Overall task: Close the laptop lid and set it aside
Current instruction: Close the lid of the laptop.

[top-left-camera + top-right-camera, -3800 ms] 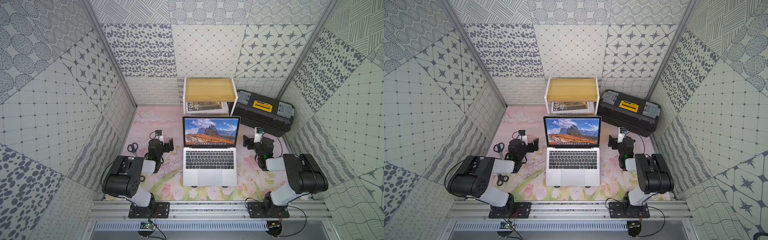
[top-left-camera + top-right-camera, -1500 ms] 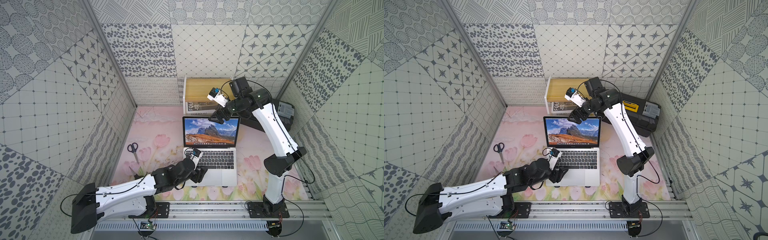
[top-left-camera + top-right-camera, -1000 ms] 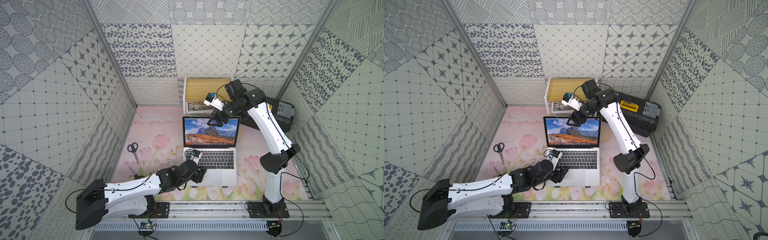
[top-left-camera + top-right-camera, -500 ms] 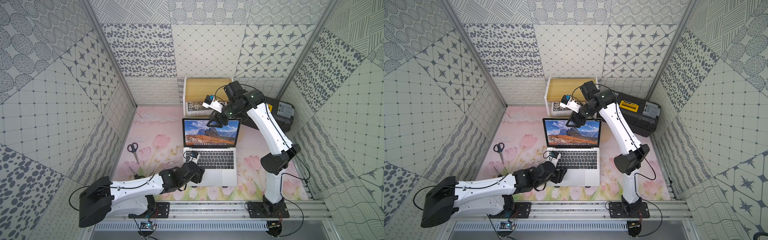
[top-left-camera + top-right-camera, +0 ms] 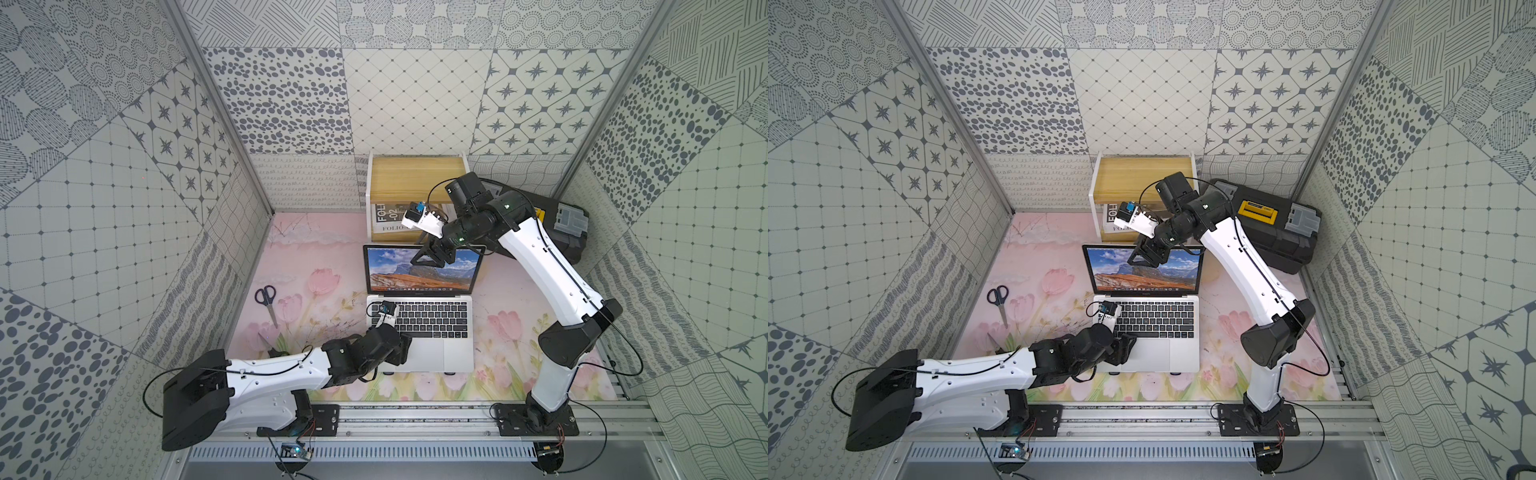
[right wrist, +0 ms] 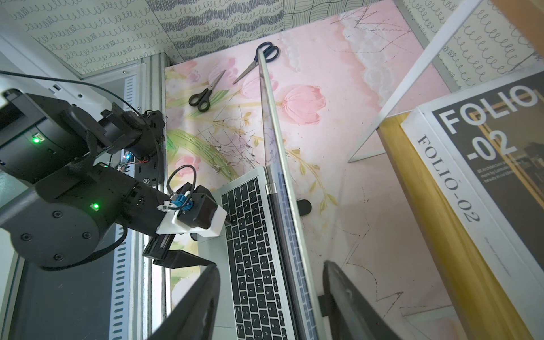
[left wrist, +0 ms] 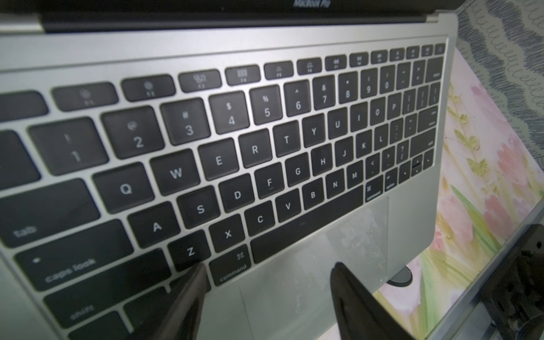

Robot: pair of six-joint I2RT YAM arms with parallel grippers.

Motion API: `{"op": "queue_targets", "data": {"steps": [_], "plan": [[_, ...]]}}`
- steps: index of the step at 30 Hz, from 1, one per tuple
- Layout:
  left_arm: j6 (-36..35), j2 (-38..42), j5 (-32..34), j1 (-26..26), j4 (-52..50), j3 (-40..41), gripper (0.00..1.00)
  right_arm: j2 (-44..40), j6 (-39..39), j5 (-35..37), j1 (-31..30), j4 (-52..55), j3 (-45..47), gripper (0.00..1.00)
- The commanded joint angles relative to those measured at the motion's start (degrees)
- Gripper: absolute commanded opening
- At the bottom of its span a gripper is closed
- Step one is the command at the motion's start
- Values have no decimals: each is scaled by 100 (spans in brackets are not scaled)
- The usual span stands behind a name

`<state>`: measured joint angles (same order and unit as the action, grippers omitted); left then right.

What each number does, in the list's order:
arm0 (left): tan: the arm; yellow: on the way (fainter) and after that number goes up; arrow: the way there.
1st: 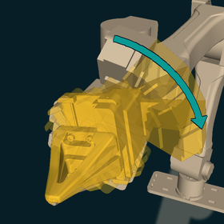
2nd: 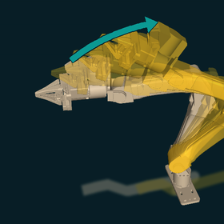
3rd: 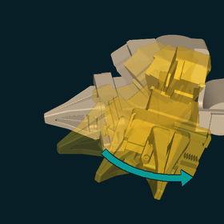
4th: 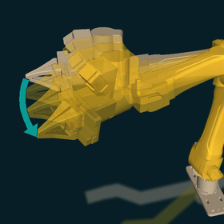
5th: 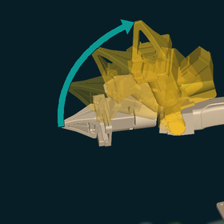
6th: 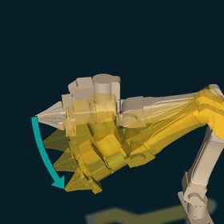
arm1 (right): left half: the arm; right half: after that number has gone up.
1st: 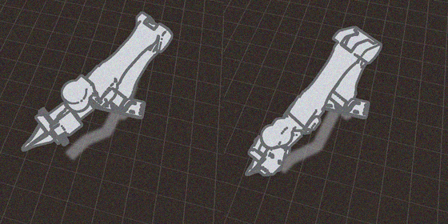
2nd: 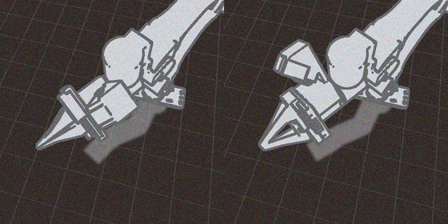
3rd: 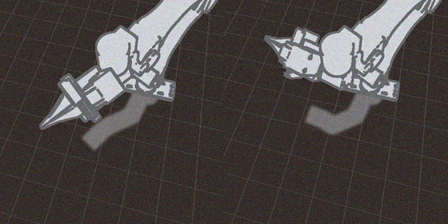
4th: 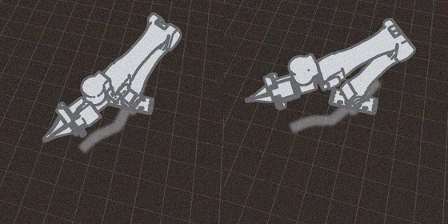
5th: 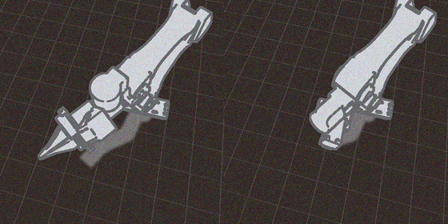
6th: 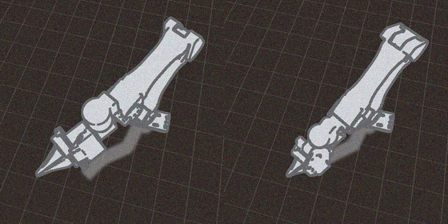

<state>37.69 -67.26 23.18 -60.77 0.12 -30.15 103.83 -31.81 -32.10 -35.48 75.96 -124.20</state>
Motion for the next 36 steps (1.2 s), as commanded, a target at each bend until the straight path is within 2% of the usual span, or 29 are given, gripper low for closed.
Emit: {"op": "queue_targets", "data": {"steps": [1, 10, 19, 36], "plan": [[354, -200, 354, 13, -397, 53, 71, -236, 164, -102, -218, 5, 291, 59], [744, -477, 533, 12, -707, -59, 71, -533, 306, -66, -358, -301, 847, 59], [1190, -423, 714, 12, -1072, -13, 71, -823, 497, -8, -576, -450, 1227, 59], [1615, -316, 871, 13, -1374, 84, 74, -1421, 1029, 284, -974, -615, 2019, 61]]}}
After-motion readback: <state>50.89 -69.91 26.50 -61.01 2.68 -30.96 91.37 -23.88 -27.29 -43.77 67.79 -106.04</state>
